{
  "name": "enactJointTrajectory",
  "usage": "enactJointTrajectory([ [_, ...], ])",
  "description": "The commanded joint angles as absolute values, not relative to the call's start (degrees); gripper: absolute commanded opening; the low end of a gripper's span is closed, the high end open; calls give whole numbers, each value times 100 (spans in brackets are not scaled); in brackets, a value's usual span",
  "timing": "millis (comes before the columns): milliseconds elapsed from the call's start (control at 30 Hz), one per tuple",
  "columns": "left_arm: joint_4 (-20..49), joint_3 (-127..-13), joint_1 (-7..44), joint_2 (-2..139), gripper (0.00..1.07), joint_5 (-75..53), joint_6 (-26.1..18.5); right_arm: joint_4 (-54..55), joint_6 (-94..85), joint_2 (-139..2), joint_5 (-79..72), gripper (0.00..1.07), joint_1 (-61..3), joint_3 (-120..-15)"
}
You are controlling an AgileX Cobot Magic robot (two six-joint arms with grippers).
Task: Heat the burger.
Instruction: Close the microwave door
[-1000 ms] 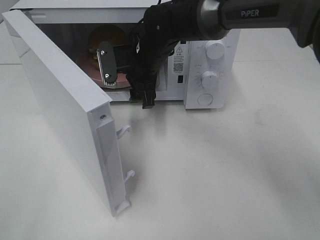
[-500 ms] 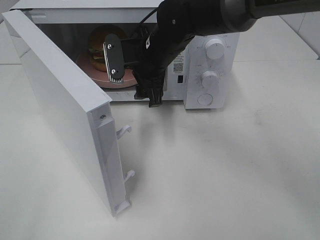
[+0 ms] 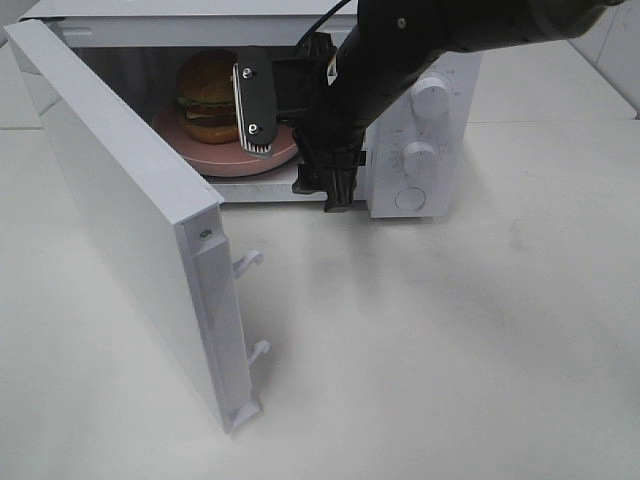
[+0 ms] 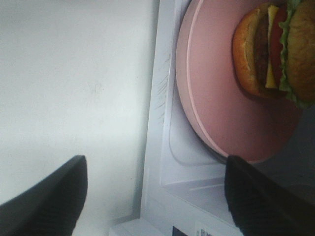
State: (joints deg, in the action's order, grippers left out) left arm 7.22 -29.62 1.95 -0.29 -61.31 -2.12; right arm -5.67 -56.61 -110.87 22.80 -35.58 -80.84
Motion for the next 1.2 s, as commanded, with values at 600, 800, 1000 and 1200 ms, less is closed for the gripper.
enactJointTrajectory([
  [600,745,-2956,212,-40,100,-6136,-218,-682,-3925,-9150,2257,76,-3398,-6469],
  [800,745,-2956,212,-40,100,-6136,-218,-682,-2899,-8543,2257,76,-3398,-5924],
  [1000,745,-2956,212,-40,100,-6136,-218,-682,-1513,-7827,2561,76,-3398,-5369],
  [1200,745,-2956,212,-40,100,-6136,-218,-682,-252,-7385,3317,76,-3398,-5231],
])
